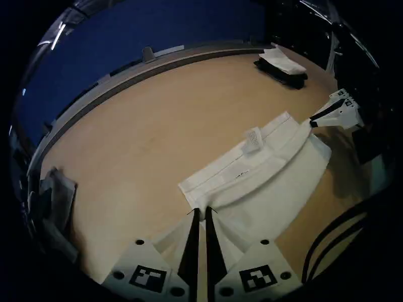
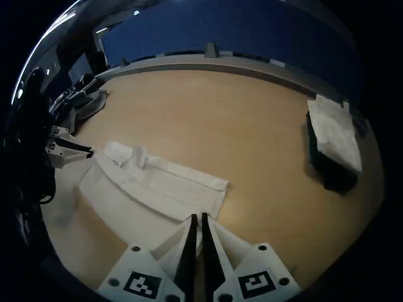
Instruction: Fold towel
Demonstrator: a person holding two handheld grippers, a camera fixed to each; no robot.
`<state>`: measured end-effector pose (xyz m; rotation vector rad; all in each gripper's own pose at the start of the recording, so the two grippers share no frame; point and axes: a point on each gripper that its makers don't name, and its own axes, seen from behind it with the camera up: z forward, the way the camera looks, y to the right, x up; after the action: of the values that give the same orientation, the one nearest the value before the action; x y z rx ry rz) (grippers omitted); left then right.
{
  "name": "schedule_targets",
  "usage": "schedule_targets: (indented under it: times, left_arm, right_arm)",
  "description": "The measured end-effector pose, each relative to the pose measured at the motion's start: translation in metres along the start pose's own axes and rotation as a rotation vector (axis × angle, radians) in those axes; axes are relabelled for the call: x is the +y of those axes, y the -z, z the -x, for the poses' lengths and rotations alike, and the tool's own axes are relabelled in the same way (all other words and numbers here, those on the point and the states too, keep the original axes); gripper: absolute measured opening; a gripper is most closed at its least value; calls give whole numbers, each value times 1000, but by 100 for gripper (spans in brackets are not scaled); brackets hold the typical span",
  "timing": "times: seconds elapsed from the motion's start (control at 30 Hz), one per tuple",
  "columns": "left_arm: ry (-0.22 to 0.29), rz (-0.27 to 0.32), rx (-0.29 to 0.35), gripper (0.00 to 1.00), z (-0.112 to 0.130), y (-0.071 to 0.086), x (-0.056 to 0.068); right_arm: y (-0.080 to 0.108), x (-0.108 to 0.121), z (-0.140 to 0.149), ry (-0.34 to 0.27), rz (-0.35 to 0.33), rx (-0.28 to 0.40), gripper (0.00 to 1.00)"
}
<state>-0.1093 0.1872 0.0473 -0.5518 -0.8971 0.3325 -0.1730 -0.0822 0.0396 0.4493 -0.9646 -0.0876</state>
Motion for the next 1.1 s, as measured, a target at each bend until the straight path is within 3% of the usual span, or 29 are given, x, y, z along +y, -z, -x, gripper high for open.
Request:
schedule_targets:
  times: [0.3,0.47,0.6,0.87,0.97,1.03,1.1]
  left_arm:
    - [22,-8,-5,13,0,-7,-5]
    - [23,-27,-2,16,-4,-11,-12]
    - [32,-47,3,20,-9,-13,-19]
    - [43,-92,12,26,-12,-13,-33]
    - [48,-95,18,27,-13,-11,-34]
    - [52,-96,23,27,-13,-9,-35]
    - [56,-96,26,27,-14,-7,-35]
  right_arm:
    - [-9,7,3,-11,21,-16,9]
    - [-12,12,2,6,51,-22,18]
    - [-13,17,0,33,84,-23,36]
    - [-15,29,-11,64,157,7,57]
    - [-14,33,-17,65,182,26,75]
    - [-12,35,-22,65,198,45,95]
    - [-10,37,-26,65,211,66,100]
